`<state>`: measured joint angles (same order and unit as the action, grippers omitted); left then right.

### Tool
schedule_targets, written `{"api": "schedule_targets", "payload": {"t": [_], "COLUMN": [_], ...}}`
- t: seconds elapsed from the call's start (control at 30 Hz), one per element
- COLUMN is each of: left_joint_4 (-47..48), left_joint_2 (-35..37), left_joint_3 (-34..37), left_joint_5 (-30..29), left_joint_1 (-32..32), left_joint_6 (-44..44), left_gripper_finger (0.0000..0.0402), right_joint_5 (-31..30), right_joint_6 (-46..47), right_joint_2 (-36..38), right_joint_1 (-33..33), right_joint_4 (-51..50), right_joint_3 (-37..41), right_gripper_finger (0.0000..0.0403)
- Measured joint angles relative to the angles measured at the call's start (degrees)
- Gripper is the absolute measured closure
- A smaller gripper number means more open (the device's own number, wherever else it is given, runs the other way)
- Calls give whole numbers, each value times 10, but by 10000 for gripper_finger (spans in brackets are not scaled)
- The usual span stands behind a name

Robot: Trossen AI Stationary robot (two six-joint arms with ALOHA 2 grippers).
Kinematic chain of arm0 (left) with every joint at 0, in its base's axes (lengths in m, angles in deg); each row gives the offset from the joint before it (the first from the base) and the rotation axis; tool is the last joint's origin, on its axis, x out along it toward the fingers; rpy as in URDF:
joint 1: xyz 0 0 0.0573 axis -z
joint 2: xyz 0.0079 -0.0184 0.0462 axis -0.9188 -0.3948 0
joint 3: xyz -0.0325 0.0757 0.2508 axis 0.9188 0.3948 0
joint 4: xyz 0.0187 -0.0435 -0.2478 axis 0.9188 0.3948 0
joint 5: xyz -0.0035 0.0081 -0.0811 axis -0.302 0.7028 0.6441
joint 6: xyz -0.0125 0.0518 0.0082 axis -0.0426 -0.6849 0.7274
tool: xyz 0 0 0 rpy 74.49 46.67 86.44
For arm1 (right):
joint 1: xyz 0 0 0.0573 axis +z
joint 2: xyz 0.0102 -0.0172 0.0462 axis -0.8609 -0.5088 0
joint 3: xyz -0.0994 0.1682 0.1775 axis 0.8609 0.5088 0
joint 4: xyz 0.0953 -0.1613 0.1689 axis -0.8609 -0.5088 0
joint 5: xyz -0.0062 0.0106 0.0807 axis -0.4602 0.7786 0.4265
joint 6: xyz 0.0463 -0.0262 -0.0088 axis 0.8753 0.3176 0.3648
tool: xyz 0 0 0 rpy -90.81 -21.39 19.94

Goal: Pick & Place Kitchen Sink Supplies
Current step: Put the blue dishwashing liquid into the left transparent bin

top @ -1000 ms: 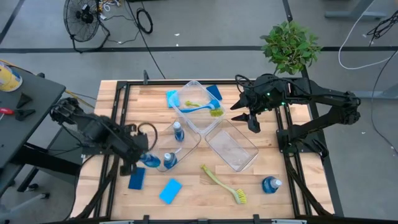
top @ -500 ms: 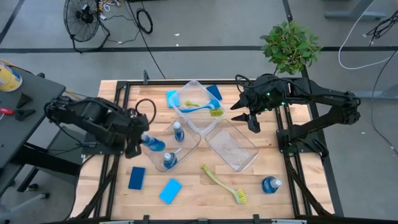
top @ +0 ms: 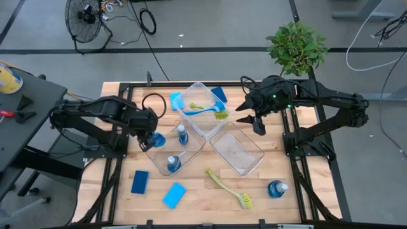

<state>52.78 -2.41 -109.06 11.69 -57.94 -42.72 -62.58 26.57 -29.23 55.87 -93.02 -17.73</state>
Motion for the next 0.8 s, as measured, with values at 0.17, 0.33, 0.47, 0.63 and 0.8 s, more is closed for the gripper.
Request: {"api": "schedule_targets", "payload": {"t": [0.17, 0.33, 0.47, 0.63, 0.8], "left_joint_4": [-8, -9, -30, -28, -19], "left_joint_2": [0, 0, 0, -8, -29], "left_joint_3": [14, 14, 14, 14, 14], "left_joint_5": [5, 11, 26, 22, 18], "left_joint_1": [-7, -6, -6, -6, -5], "left_joint_6": [77, 145, 177, 201, 177], "left_gripper_finger": [261, 261, 261, 261, 261], "right_joint_5": [-2, -2, -2, -16, -28], "right_joint_6": [-5, -5, -3, 9, 10], "right_joint_2": [0, 0, 0, 0, 0], "right_joint_1": [0, 0, 0, 0, 0], "right_joint_4": [3, 3, 4, 4, 4], "right_joint_3": [0, 0, 0, 0, 0], "right_gripper_finger": [195, 195, 195, 195, 195]}}
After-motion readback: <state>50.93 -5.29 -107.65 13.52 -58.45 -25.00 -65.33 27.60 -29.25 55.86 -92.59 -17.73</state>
